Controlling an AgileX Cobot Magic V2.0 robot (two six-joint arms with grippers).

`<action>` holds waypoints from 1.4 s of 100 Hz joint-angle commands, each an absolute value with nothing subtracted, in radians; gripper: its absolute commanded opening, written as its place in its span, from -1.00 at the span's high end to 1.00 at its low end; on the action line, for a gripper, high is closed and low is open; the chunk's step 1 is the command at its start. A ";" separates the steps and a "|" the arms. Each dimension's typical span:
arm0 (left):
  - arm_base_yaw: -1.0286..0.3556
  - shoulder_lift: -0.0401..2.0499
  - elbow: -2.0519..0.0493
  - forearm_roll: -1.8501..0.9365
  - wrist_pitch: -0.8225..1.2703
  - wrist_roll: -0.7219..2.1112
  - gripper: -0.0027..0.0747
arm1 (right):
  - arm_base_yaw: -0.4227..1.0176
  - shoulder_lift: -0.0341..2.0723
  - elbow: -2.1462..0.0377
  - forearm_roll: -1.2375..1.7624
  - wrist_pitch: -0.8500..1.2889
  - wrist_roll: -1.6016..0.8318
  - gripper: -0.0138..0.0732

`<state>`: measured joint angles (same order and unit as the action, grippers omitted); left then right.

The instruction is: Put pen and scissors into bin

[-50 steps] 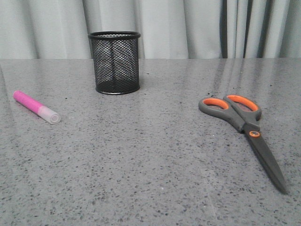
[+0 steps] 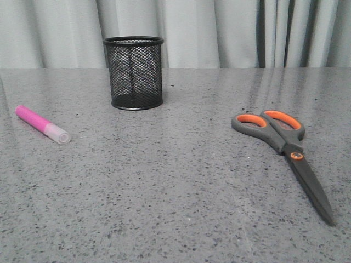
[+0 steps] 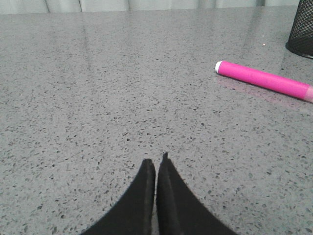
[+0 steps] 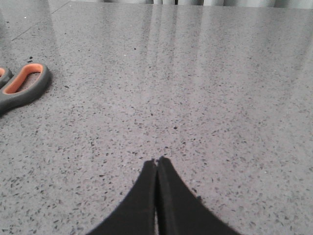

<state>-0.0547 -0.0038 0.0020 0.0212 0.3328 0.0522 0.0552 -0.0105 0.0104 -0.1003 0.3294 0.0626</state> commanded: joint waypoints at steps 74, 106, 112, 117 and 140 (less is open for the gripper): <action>-0.052 -0.035 0.043 -0.892 -0.150 0.042 0.98 | 0.051 -0.030 0.024 -0.034 -0.253 0.289 0.84; -0.052 -0.020 -0.038 -1.015 0.031 0.051 0.60 | 0.055 0.000 -0.094 -0.026 -0.075 0.389 0.57; -0.052 0.006 -0.076 -0.957 0.066 0.051 0.34 | 0.057 0.027 -0.126 -0.026 -0.059 0.389 0.29; -0.052 0.057 -0.111 -0.940 0.095 0.051 0.09 | 0.059 0.058 -0.154 -0.026 -0.040 0.389 0.04; -0.052 0.431 -0.372 -0.719 0.356 0.074 0.03 | 0.092 0.239 -0.272 -0.026 0.025 0.389 -0.31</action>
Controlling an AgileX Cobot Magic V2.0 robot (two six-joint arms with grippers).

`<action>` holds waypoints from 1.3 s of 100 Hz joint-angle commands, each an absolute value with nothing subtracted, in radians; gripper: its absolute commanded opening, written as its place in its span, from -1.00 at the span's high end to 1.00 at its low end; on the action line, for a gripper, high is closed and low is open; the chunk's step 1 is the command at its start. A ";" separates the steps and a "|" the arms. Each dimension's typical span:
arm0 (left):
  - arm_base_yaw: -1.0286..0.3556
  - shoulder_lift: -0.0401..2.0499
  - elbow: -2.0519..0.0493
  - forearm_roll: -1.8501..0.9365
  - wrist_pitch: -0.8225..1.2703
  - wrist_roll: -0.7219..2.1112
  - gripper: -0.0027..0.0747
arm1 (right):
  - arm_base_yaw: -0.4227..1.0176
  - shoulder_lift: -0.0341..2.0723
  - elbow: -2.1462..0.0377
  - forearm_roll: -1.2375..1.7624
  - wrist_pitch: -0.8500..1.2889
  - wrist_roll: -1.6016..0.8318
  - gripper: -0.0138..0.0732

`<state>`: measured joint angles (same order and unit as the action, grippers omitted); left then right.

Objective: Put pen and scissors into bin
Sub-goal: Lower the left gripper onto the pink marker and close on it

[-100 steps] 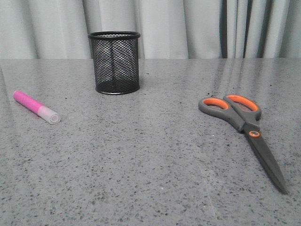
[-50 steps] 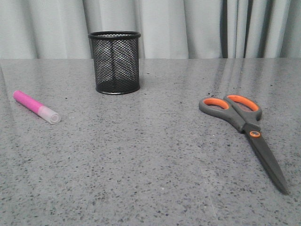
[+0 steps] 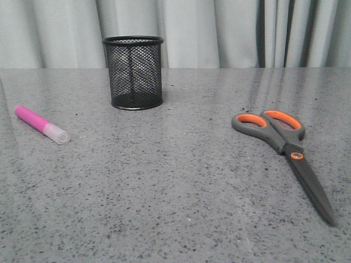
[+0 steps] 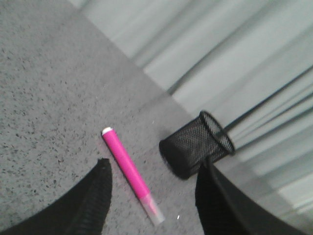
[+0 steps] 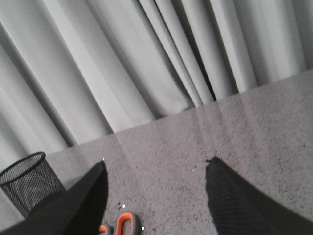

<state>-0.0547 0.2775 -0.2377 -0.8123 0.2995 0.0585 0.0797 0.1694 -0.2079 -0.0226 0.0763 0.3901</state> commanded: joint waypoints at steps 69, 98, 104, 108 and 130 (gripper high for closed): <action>-0.072 1.263 -0.962 -0.519 0.694 -0.141 0.17 | 0.136 0.329 -0.299 -0.026 0.031 0.389 -0.31; -0.204 1.401 -1.042 -0.360 0.694 -0.316 0.03 | 0.136 0.329 -0.299 -0.026 0.086 0.389 -0.31; -0.232 1.419 -1.058 -0.260 0.702 -0.412 0.03 | 0.136 0.329 -0.299 -0.026 0.099 0.389 -0.31; -0.252 1.431 -1.069 -0.193 0.708 -0.480 0.03 | 0.136 0.329 -0.299 -0.026 0.110 0.389 -0.31; -0.284 1.469 -1.085 -0.098 0.711 -0.645 0.03 | 0.136 0.329 -0.299 -0.022 0.146 0.389 -0.31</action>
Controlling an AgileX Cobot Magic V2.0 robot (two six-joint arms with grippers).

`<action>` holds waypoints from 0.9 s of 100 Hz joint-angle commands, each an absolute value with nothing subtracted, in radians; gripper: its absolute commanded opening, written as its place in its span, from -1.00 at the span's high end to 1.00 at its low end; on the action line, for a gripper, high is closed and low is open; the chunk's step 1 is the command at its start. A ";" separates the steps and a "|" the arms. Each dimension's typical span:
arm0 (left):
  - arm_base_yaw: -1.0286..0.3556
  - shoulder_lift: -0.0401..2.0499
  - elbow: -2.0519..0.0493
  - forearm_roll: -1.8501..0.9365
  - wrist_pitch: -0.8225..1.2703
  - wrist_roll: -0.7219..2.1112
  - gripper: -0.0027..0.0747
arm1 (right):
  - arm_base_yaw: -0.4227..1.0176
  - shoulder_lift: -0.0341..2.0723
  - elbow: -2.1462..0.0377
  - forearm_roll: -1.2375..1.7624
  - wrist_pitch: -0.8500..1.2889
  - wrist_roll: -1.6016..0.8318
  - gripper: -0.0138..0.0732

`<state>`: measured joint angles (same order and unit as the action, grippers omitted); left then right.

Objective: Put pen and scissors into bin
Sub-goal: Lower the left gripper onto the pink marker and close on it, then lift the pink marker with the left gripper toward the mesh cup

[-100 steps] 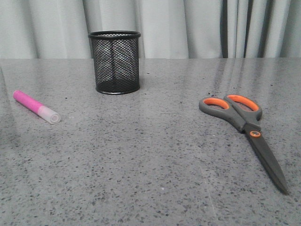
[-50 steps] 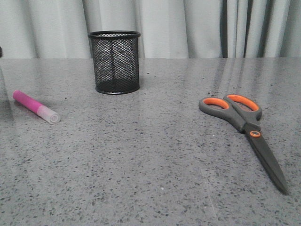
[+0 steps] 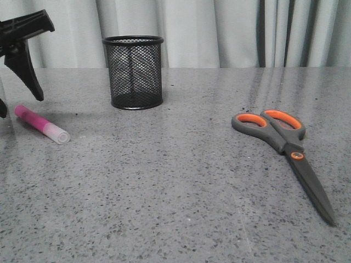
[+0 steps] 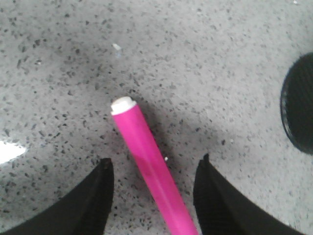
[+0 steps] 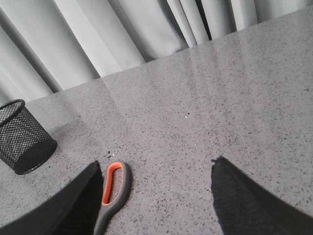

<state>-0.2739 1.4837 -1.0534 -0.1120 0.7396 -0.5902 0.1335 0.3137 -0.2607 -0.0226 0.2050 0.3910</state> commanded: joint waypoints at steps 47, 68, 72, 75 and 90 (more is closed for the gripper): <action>-0.284 1.540 -1.083 -0.119 0.707 -0.666 0.24 | 0.136 0.329 -0.299 -0.018 0.159 0.389 -0.31; -0.284 1.580 -1.066 -0.107 0.812 -0.646 0.72 | 0.136 0.329 -0.299 -0.015 0.170 0.389 -0.31; -0.284 1.591 -1.064 -0.107 0.827 -0.627 0.80 | 0.136 0.329 -0.299 0.000 0.178 0.389 -0.31; -0.284 1.599 -1.062 -0.107 0.831 -0.615 0.85 | 0.136 0.329 -0.299 0.000 0.184 0.389 -0.31; -0.285 1.608 -1.064 -0.122 0.781 -0.513 0.96 | 0.136 0.329 -0.299 0.012 0.203 0.389 -0.31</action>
